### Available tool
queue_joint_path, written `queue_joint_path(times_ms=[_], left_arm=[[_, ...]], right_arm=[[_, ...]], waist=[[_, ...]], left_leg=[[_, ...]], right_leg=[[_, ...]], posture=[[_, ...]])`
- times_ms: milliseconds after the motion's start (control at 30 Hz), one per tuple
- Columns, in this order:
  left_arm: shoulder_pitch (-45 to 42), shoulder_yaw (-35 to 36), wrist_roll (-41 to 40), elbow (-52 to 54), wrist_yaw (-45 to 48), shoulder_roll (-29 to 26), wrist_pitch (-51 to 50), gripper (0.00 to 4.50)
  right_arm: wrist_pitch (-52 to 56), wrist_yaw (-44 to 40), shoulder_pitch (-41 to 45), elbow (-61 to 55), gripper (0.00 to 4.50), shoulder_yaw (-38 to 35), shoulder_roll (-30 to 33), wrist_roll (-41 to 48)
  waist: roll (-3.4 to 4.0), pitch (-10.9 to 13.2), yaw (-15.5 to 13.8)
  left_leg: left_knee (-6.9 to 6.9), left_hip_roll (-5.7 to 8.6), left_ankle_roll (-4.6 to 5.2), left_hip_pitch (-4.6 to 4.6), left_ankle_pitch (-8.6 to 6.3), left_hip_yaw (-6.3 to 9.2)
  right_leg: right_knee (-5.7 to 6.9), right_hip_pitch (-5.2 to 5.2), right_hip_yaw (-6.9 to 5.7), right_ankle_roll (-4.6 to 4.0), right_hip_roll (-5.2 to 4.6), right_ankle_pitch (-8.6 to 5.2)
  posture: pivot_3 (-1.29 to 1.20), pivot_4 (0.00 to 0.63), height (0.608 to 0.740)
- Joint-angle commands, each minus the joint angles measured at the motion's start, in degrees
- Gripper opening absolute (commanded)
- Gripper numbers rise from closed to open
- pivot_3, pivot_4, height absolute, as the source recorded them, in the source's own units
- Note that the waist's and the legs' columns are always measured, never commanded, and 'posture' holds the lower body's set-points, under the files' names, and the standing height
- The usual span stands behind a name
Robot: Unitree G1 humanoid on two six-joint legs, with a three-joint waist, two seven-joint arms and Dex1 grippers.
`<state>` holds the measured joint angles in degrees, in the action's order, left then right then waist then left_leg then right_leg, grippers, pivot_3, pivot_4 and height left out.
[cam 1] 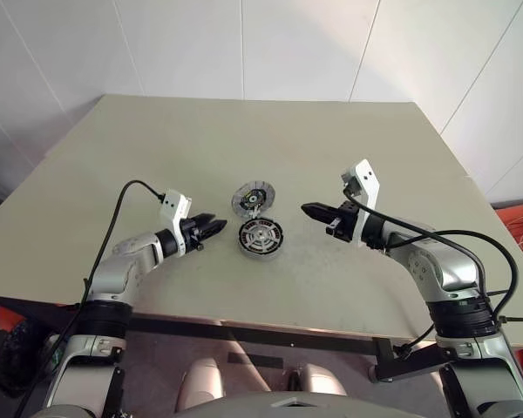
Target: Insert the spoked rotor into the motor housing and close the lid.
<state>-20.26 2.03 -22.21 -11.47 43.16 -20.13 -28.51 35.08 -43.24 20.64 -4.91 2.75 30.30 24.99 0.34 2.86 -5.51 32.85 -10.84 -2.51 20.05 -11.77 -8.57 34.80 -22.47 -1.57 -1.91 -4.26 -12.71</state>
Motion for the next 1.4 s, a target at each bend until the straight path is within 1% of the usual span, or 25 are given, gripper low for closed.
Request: queue_joint_path(times_ms=[33,67,100,133,167,200,233,333,433,600,800,933,1067,1200,1400], left_arm=[[-1.8,0.2,0.3,1.3,-0.3,0.0,1.4,2.3],[-1.9,0.1,0.3,1.4,-0.3,0.0,1.5,2.3],[-2.0,0.0,0.3,1.5,-0.2,0.1,1.5,2.3],[-1.9,-0.2,0.4,1.7,0.0,0.1,1.6,2.3],[-1.8,-0.4,0.5,1.7,0.2,0.0,1.7,2.3],[-1.7,-0.5,0.7,1.7,0.3,0.0,1.8,2.3],[-1.4,-0.6,0.8,1.7,0.5,0.0,1.9,2.3],[-0.3,-1.2,1.5,1.7,1.2,-0.3,3.6,2.3],[0.8,-1.9,1.4,1.2,2.5,-0.7,3.8,2.3],[0.7,-1.8,1.3,0.6,2.9,-0.7,3.6,2.3],[-0.4,-2.5,0.0,0.4,5.4,-0.8,1.8,2.3],[0.5,-2.7,-0.6,1.9,6.9,-1.3,-0.1,2.3],[1.3,-2.8,-1.1,3.9,8.0,-2.1,-1.9,2.3],[1.8,-2.6,-1.5,5.2,8.1,-3.0,-2.7,2.3],[2.2,-2.3,-1.7,5.9,7.8,-3.5,-3.1,2.3]], right_arm=[[-10.7,-4.5,3.3,0.0,0.42,3.1,3.4,-6.7],[-12.7,-5.4,4.0,0.2,0.62,3.7,3.8,-7.8],[-14.9,-6.3,4.7,0.5,0.92,4.4,4.1,-9.1],[-17.5,-7.5,5.3,0.8,1.27,5.4,4.2,-10.4],[-19.4,-8.4,5.7,1.1,1.52,6.1,4.2,-11.4],[-21.6,-8.9,5.6,1.4,1.92,6.6,3.9,-12.3],[-23.9,-10.4,5.0,1.3,2.22,7.4,3.9,-12.7],[-26.5,-16.3,3.9,1.1,2.22,9.7,5.5,-13.2],[-27.8,-21.9,5.0,0.9,2.22,12.7,8.5,-15.6],[-27.4,-27.2,9.1,-0.3,2.22,14.2,9.2,-15.3],[-31.4,-29.9,15.3,7.1,2.22,17.2,7.4,-19.6],[-33.7,-30.8,18.2,13.2,2.22,20.4,3.2,-22.0],[-35.1,-31.8,18.7,16.8,2.22,21.8,0.2,-22.9],[-36.4,-31.9,18.9,18.6,2.22,22.0,-0.6,-24.0],[-36.5,-33.0,17.8,17.6,2.22,22.6,-1.0,-24.5]], waist=[[0.0,0.0,0.1],[-0.01,0.0,0.1],[-0.01,0.0,0.1],[-0.01,0.0,0.1],[-0.01,0.0,0.1],[-0.01,0.0,0.0],[-0.01,0.0,0.0],[-0.01,0.0,0.0],[-0.02,0.0,0.0],[-0.03,0.0,0.2],[-0.04,0.0,0.2],[-0.04,0.0,0.2],[-0.05,0.0,0.2],[-0.06,0.0,0.2],[-0.06,0.0,0.2]], left_leg=[[0.01,0.0,0.01,0.0,0.0,0.0],[0.03,0.0,0.02,-0.01,-0.01,-0.01],[0.03,-0.01,0.02,0.0,-0.01,-0.01],[0.04,-0.01,0.03,-0.01,-0.01,-0.01],[0.05,-0.01,0.04,0.01,-0.02,-0.01],[0.05,-0.02,0.06,0.0,-0.02,-0.01],[0.07,-0.02,0.08,0.0,-0.03,0.0],[0.2,-0.02,0.22,0.04,-0.11,0.0],[0.33,-0.01,0.37,0.08,-0.19,0.0],[0.38,-0.06,0.56,0.0,-0.3,-0.01],[0.46,-0.07,0.57,-0.07,-0.29,-0.02],[0.49,-0.07,0.59,-0.05,-0.29,-0.02],[0.48,-0.07,0.63,0.07,-0.26,-0.03],[0.51,-0.06,0.67,0.11,-0.27,-0.03],[0.53,-0.07,0.62,0.03,-0.27,-0.02]], right_leg=[[0.0,0.02,0.0,0.0,0.0,0.0],[0.01,0.02,0.01,0.0,0.0,0.0],[0.01,0.02,0.01,0.0,0.0,0.0],[0.02,0.01,0.01,-0.01,0.0,0.0],[0.03,-0.01,0.01,-0.01,0.0,0.0],[0.03,0.0,0.0,-0.02,0.0,0.0],[0.03,-0.02,-0.01,-0.02,0.0,0.0],[0.02,-0.05,-0.01,-0.03,0.0,0.01],[0.01,-0.04,0.0,-0.03,-0.02,0.01],[0.12,0.0,0.0,-0.04,-0.01,0.02],[0.23,0.06,0.0,-0.06,-0.01,0.03],[0.24,0.01,0.0,-0.08,-0.01,0.03],[0.31,-0.19,0.0,-0.1,-0.01,0.02],[0.31,-0.19,0.0,-0.1,-0.02,0.02],[0.42,-0.17,0.01,-0.1,-0.01,0.02]], posture=[[0.0,0.0,0.74],[0.0,0.0,0.74],[0.0,0.0,0.74],[0.0,0.0,0.74],[0.0,0.0,0.74],[0.0,0.0,0.74],[0.0,0.0,0.74],[0.0,0.0,0.74],[0.0,0.0,0.74],[0.0,0.0,0.74],[0.0,0.0,0.74],[0.0,0.0,0.74],[0.0,0.0,0.74],[0.0,0.0,0.74],[0.0,0.0,0.74]])
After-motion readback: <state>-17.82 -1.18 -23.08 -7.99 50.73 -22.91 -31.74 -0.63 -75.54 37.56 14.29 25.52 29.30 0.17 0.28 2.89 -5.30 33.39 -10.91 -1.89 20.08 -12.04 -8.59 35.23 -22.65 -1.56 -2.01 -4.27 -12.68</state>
